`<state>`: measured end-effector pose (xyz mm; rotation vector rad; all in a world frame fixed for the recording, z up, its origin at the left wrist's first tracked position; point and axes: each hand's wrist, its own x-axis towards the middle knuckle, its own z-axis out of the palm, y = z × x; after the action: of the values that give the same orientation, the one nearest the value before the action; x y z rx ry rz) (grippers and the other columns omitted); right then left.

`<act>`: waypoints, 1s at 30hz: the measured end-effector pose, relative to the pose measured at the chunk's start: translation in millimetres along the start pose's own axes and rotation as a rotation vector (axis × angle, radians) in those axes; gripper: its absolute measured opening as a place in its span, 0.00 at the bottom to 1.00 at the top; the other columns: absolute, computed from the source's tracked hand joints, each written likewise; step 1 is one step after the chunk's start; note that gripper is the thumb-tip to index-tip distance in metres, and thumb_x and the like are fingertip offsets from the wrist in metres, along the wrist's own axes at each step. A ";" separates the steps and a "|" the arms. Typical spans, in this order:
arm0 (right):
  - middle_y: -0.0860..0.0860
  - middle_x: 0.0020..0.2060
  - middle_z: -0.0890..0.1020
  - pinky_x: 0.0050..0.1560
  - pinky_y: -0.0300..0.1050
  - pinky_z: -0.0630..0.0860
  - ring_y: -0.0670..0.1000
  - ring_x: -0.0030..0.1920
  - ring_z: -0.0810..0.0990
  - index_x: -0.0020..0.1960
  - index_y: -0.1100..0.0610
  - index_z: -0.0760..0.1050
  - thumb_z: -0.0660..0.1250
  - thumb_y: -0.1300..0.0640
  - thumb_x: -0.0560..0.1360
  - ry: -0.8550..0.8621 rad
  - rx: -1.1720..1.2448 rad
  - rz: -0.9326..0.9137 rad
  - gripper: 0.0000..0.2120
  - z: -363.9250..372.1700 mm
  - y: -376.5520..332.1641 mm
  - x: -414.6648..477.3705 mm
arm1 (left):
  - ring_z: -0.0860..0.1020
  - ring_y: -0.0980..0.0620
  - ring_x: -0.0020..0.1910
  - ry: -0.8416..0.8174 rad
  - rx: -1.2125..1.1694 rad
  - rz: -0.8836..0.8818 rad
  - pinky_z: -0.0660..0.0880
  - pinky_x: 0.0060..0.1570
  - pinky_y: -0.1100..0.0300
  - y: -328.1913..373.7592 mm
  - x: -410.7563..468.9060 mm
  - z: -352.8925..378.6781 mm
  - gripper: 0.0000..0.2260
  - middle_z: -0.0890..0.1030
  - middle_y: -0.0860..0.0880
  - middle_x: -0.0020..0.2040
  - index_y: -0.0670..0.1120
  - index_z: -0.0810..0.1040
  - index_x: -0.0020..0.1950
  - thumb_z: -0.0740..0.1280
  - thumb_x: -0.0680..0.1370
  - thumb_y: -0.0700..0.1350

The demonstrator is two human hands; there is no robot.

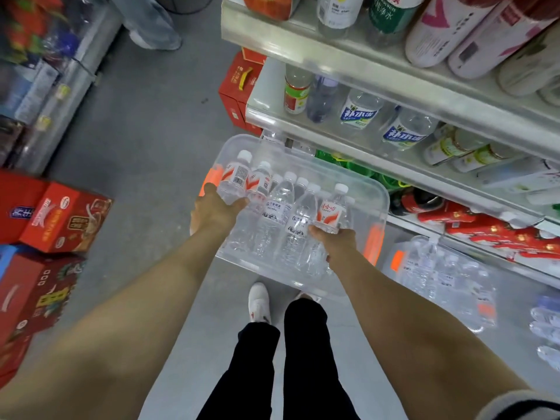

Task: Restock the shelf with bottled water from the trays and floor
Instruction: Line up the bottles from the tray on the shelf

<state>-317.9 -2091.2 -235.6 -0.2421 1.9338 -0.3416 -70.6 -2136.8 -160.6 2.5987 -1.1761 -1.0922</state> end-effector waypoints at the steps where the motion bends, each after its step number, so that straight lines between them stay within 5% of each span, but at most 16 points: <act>1: 0.55 0.53 0.83 0.35 0.42 0.72 0.56 0.47 0.82 0.63 0.57 0.74 0.85 0.44 0.59 0.017 0.002 -0.014 0.39 1.2 0.5 3.2 | 0.77 0.35 0.61 -0.011 -0.001 -0.010 0.72 0.50 0.50 0.6 -0.3 0.2 0.34 0.77 0.41 0.64 0.50 0.64 0.73 0.73 0.73 0.61; 4: 0.54 0.47 0.82 0.35 0.43 0.74 0.55 0.42 0.80 0.59 0.59 0.75 0.86 0.46 0.60 -0.003 -0.040 -0.010 0.35 -3.0 -0.1 5.7 | 0.77 0.36 0.59 -0.034 0.006 -0.033 0.71 0.50 0.51 -0.5 2.8 -1.6 0.32 0.78 0.40 0.62 0.49 0.63 0.71 0.73 0.74 0.59; 8: 0.55 0.46 0.83 0.54 0.56 0.83 0.56 0.47 0.83 0.47 0.57 0.76 0.86 0.51 0.60 -0.083 -0.009 0.025 0.25 -12.8 -3.7 6.8 | 0.77 0.38 0.60 -0.121 -0.078 -0.053 0.76 0.55 0.48 -3.2 7.5 -6.8 0.38 0.76 0.43 0.64 0.47 0.62 0.72 0.77 0.70 0.57; 12: 0.55 0.52 0.85 0.59 0.60 0.81 0.58 0.55 0.83 0.58 0.56 0.81 0.87 0.52 0.55 -0.233 0.072 0.003 0.34 -25.4 -10.1 -13.2 | 0.78 0.45 0.53 -0.295 -0.273 -0.113 0.75 0.51 0.53 -5.8 -8.8 -9.5 0.30 0.79 0.46 0.55 0.44 0.72 0.65 0.79 0.70 0.54; 15: 0.54 0.54 0.86 0.61 0.58 0.79 0.58 0.57 0.83 0.59 0.54 0.80 0.85 0.54 0.62 -0.318 0.142 -0.059 0.28 -33.2 -19.0 -38.9 | 0.78 0.43 0.49 -0.409 -0.327 -0.189 0.73 0.49 0.54 -12.4 -35.0 -11.0 0.25 0.80 0.45 0.48 0.41 0.76 0.58 0.79 0.70 0.54; 20: 0.52 0.51 0.88 0.53 0.47 0.71 0.52 0.54 0.85 0.63 0.54 0.79 0.76 0.49 0.73 -0.415 0.189 -0.215 0.21 -51.9 -28.0 -92.6 | 0.81 0.45 0.48 -0.596 -0.514 -0.064 0.80 0.37 0.59 -7.6 -67.2 -31.8 0.17 0.85 0.43 0.53 0.41 0.82 0.59 0.77 0.72 0.44; 24: 0.54 0.47 0.88 0.49 0.48 0.79 0.49 0.45 0.87 0.61 0.57 0.78 0.72 0.48 0.77 -0.404 0.300 -0.315 0.17 -74.2 -37.7 -134.7 | 0.83 0.45 0.47 -0.629 -0.584 0.074 0.81 0.36 0.61 13.6 -93.6 -55.4 0.14 0.85 0.40 0.54 0.41 0.81 0.58 0.76 0.74 0.42; 26: 0.54 0.45 0.87 0.52 0.50 0.80 0.51 0.45 0.87 0.65 0.61 0.77 0.74 0.48 0.75 -0.389 0.328 -0.382 0.24 -86.5 -43.6 -152.5 | 0.83 0.44 0.47 -0.618 -0.599 0.160 0.80 0.37 0.61 28.2 -107.0 -68.6 0.14 0.85 0.43 0.52 0.43 0.81 0.58 0.76 0.74 0.45; 30: 0.55 0.46 0.86 0.41 0.44 0.81 0.51 0.42 0.87 0.64 0.60 0.79 0.73 0.50 0.76 -0.371 0.396 -0.514 0.21 -114.5 -59.2 -194.2 | 0.80 0.51 0.35 -0.555 -0.607 0.358 0.75 0.30 0.65 59.7 -139.9 -97.9 0.15 0.83 0.46 0.40 0.40 0.81 0.58 0.74 0.76 0.47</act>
<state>-350.6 -2069.3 -5.9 -0.5014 1.3837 -0.9376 -107.8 -2102.4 13.0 1.6108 -1.0922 -1.7865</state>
